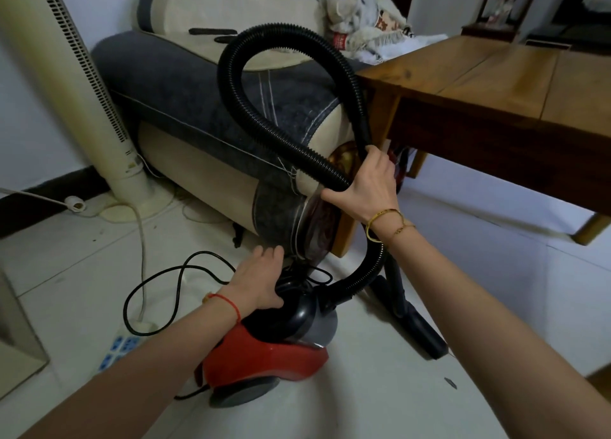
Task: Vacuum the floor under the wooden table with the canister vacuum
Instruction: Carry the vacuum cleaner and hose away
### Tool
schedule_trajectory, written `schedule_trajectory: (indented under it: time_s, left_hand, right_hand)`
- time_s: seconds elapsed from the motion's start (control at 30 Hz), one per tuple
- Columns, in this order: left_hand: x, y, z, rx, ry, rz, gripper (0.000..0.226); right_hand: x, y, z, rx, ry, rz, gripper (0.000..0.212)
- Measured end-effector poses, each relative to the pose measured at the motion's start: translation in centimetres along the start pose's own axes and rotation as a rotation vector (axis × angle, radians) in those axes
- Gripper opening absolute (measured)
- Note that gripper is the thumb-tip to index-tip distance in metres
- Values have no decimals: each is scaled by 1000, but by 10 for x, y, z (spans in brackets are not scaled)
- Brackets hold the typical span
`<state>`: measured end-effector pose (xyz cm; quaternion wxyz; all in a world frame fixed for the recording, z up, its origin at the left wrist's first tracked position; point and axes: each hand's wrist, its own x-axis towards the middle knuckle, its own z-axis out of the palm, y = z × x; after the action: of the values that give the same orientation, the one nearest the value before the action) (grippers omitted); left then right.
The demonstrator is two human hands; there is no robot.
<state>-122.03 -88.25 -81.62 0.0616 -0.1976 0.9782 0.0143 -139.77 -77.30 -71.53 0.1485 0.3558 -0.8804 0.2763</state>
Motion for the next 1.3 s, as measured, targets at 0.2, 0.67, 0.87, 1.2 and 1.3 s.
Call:
schedule_trajectory:
  time_s: [0.2, 0.67, 0.87, 1.2, 1.3]
  left_hand:
    - [3, 4, 5, -54, -16, -13, 62]
    - [15, 4, 16, -176, -46, -35, 46]
    - [18, 0, 25, -247, -71, -52, 40]
    - [10, 0, 24, -164, -142, -39, 48]
    - [2, -9, 18, -294, -169, -81, 51]
  right_hand:
    - [14, 13, 9, 194, -133, 208, 115]
    - [41, 30, 19, 284, -151, 368, 85]
    - [42, 31, 23, 354, -120, 366, 63]
    - [31, 3, 24, 296, -74, 305, 40]
    - [31, -11, 15, 295, -91, 276, 36]
